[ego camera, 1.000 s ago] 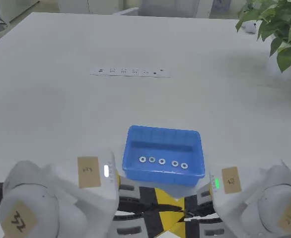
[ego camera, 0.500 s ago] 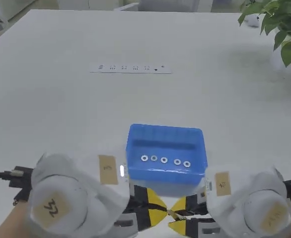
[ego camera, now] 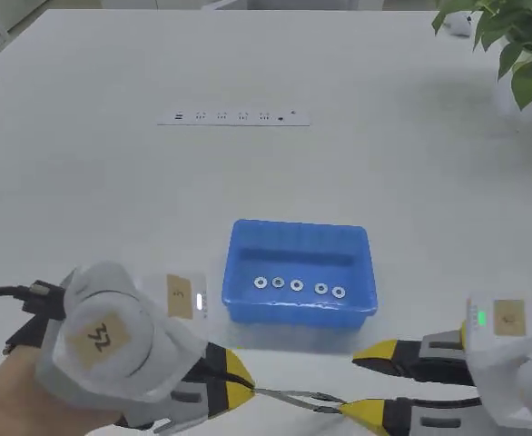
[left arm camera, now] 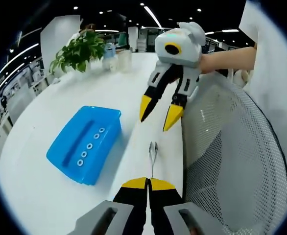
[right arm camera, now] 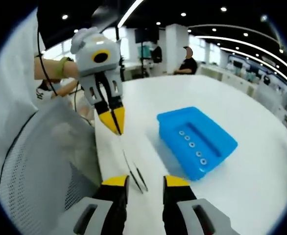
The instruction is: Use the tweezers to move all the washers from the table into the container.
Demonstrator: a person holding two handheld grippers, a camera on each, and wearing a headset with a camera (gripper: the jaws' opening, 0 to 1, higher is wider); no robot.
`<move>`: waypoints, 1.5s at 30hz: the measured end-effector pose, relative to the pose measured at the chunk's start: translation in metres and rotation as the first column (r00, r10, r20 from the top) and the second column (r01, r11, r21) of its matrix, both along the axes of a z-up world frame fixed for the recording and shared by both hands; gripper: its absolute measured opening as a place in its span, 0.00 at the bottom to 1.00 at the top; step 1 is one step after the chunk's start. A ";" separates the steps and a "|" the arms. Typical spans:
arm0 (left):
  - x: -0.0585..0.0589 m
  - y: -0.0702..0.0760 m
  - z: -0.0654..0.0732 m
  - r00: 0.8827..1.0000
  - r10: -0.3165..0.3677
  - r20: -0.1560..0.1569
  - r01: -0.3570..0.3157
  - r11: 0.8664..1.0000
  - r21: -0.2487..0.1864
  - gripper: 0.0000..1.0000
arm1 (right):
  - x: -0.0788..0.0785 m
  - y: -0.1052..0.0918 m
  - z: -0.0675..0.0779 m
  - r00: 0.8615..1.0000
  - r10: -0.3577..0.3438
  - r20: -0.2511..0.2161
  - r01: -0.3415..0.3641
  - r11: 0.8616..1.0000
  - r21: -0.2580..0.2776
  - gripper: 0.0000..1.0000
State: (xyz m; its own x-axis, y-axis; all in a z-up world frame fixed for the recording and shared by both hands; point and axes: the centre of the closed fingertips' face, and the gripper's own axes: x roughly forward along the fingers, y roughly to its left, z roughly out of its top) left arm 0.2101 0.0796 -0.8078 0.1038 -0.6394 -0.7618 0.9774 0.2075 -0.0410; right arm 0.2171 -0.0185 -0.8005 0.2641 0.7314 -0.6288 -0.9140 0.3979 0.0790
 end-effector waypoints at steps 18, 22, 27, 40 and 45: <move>-0.002 -0.001 -0.038 0.999 0.019 -0.050 -0.014 0.994 0.104 0.00 | -0.002 -0.050 0.015 0.981 -0.194 0.029 0.194 0.981 0.003 0.26; -0.003 0.001 -0.032 0.997 0.064 -0.050 -0.061 0.996 0.061 0.00 | 0.002 -0.053 0.019 0.975 -0.218 0.032 0.218 0.976 0.021 0.28; 0.000 0.010 -0.016 0.978 0.205 -0.031 -0.206 0.978 -0.025 0.00 | 0.007 -0.055 0.028 0.965 -0.256 0.054 0.253 0.965 0.069 0.34; 0.013 0.056 0.049 0.783 0.620 0.052 -0.565 0.742 -0.361 0.47 | 0.027 -0.061 0.076 0.911 -0.381 0.158 0.332 0.905 0.266 0.65; 0.017 0.065 0.077 0.693 0.720 0.042 -0.612 0.617 -0.494 0.65 | 0.026 -0.059 0.085 0.902 -0.399 0.165 0.335 0.888 0.315 0.72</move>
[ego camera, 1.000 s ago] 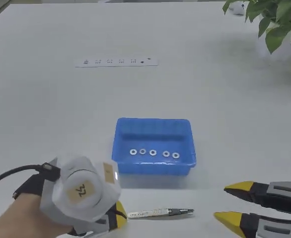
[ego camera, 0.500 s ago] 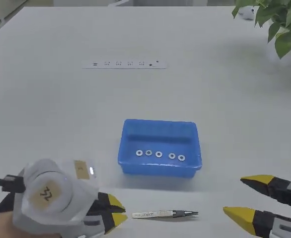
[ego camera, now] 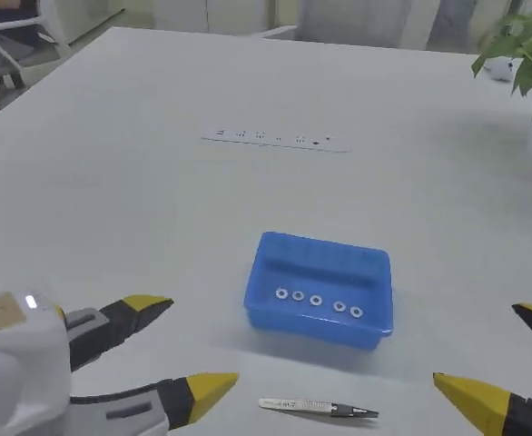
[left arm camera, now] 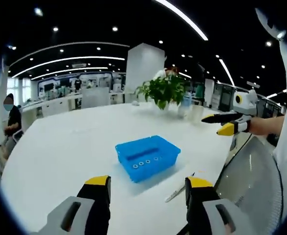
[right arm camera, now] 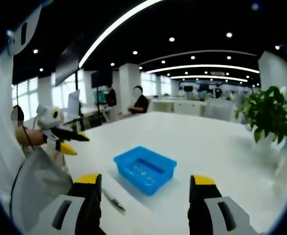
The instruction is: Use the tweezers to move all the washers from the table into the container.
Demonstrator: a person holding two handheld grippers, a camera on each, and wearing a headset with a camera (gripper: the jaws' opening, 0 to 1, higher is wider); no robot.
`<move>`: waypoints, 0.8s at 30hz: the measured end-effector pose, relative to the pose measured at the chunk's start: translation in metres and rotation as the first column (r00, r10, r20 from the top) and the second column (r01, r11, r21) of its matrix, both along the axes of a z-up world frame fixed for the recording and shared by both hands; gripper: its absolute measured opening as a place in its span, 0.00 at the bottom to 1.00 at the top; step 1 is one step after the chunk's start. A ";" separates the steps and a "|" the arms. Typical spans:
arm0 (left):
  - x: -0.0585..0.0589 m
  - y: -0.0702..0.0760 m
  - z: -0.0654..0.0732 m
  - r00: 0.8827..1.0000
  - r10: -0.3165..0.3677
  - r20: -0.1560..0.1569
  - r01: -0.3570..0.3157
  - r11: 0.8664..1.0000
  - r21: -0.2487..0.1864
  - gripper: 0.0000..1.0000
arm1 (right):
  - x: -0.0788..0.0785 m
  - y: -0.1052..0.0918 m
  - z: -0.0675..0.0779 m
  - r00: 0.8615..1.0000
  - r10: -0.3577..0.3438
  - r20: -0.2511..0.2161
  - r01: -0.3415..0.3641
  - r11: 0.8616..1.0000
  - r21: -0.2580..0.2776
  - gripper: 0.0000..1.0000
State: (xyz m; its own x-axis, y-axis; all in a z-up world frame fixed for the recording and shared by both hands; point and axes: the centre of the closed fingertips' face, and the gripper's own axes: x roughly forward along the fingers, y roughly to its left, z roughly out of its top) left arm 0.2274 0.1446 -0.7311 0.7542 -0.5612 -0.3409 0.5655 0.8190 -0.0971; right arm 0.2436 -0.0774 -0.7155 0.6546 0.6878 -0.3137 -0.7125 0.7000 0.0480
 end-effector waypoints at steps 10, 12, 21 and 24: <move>-0.001 0.011 0.024 0.987 0.123 0.101 -0.119 0.992 -0.041 0.91 | -0.001 -0.010 0.011 0.996 -0.061 0.058 0.058 0.997 0.042 0.85; 0.000 0.011 0.030 0.982 0.147 0.120 -0.139 0.988 -0.070 0.95 | 0.002 -0.014 0.014 0.994 -0.085 0.074 0.081 0.995 0.050 0.90; -0.009 0.009 0.032 0.979 0.123 0.160 -0.114 0.991 -0.067 0.99 | 0.002 -0.015 0.013 0.990 -0.127 0.058 0.121 0.989 0.085 0.99; -0.010 0.008 0.032 0.979 0.134 0.151 -0.122 0.989 -0.086 0.99 | 0.001 -0.014 0.012 0.991 -0.114 0.064 0.110 0.992 0.068 0.99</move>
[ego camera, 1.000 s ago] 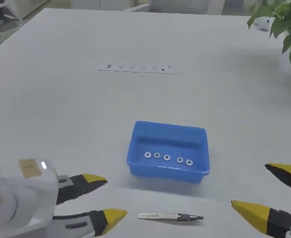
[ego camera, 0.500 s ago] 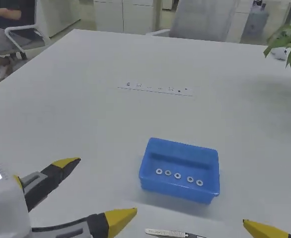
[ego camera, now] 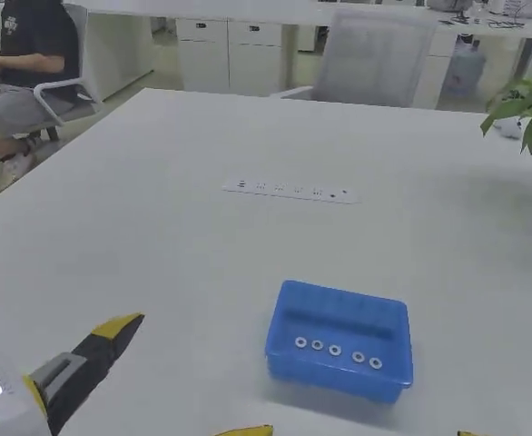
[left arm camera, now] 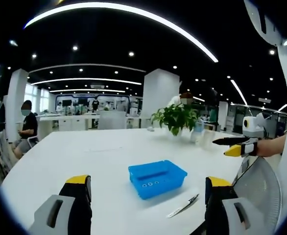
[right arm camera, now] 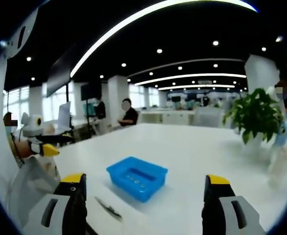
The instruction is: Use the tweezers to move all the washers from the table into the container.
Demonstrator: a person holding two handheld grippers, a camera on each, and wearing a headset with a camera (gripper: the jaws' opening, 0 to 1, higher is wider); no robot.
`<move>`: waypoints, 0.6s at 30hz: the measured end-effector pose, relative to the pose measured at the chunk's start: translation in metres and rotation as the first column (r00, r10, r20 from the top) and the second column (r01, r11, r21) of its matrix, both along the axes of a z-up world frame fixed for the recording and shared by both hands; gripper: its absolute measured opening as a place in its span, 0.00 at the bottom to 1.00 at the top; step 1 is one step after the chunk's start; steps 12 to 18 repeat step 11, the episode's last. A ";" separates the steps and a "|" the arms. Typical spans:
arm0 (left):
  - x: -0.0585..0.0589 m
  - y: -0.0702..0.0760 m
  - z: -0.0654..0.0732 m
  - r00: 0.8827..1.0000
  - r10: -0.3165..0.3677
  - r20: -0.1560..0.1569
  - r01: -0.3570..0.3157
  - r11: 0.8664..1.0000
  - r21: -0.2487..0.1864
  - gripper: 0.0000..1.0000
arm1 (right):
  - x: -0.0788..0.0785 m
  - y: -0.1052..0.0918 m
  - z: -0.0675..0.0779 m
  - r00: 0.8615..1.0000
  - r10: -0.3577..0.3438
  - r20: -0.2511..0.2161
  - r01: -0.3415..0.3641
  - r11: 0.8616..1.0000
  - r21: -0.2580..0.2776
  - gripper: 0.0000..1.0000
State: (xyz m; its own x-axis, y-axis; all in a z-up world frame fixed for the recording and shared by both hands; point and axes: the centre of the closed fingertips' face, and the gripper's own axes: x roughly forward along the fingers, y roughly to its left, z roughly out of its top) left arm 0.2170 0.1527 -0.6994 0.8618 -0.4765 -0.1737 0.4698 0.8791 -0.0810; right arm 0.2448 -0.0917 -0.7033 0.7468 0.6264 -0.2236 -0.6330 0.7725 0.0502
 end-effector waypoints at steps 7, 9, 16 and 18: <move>0.002 -0.001 0.003 1.000 0.015 0.003 -0.015 0.999 -0.037 0.99 | 0.001 -0.003 -0.003 1.000 -0.009 -0.012 0.009 1.000 -0.011 0.99; 0.002 -0.001 0.004 1.000 0.016 0.007 -0.016 0.999 -0.048 0.99 | 0.003 -0.006 -0.005 1.000 -0.012 -0.009 0.012 1.000 -0.013 0.99; 0.003 0.000 0.006 1.000 0.019 0.008 -0.018 0.998 -0.058 0.99 | 0.004 -0.007 -0.005 1.000 -0.017 -0.004 0.017 1.000 -0.011 0.99; 0.003 0.000 0.006 1.000 0.019 0.008 -0.018 0.998 -0.058 0.99 | 0.004 -0.007 -0.005 1.000 -0.017 -0.004 0.017 1.000 -0.011 0.99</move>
